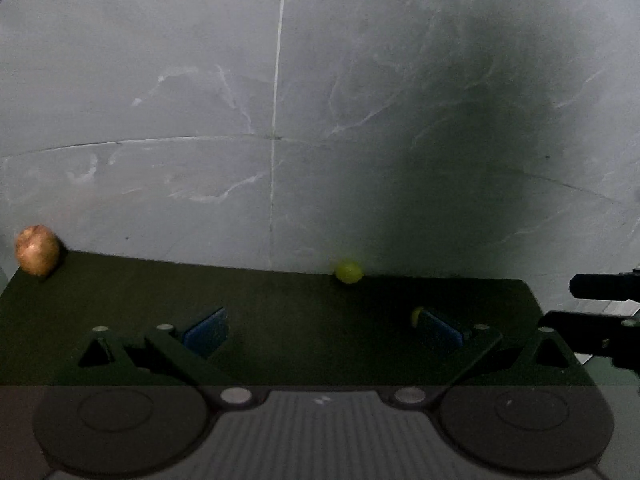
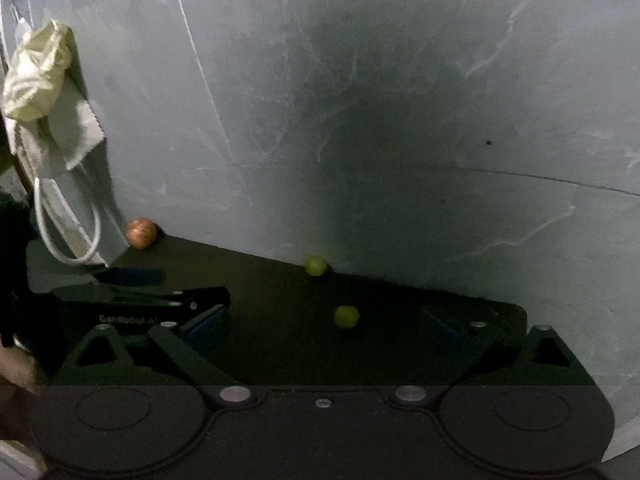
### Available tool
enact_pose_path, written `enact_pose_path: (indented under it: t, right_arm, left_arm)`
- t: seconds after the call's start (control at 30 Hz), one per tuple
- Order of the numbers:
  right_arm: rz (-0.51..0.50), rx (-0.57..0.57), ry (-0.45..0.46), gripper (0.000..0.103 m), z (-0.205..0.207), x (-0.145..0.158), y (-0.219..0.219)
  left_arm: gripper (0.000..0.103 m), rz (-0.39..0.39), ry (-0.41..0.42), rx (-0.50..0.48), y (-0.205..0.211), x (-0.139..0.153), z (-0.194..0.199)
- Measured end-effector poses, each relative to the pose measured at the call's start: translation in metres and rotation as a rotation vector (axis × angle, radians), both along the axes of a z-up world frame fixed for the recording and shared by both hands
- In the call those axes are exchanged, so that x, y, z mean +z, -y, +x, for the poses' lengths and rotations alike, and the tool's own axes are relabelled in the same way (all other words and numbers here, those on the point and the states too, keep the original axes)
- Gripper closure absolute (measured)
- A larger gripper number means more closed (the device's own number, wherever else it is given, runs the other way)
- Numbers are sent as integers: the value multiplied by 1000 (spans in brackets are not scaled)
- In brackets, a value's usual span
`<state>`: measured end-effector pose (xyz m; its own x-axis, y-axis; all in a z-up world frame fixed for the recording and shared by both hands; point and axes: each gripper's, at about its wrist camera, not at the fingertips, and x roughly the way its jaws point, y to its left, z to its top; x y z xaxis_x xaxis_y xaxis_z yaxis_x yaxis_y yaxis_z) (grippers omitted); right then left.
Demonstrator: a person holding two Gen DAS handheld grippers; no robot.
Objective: Organize fruits
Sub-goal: 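Withdraw both tools from the tray toward the green grapes on the table, then close the left tool on a green grape while the right tool grips another grape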
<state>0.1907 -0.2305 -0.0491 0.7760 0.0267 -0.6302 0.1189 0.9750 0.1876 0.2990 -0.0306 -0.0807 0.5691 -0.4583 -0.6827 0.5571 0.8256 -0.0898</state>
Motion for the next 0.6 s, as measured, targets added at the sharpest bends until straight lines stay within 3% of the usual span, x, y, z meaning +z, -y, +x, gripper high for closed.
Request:
enact_pose_path:
  t: [0.3, 0.37, 0.6]
  right_arm:
    - [-75, 12, -73, 31, 57, -63, -4]
    - [-77, 11, -88, 43, 65, -70, -5]
    - [-95, 24, -113, 46, 83, -83, -7]
  left_arm:
    - [1, 8, 8, -19, 8, -34, 35]
    - [1, 11, 2, -21, 7, -39, 39]
    - [1, 10, -11, -22, 5, -47, 48]
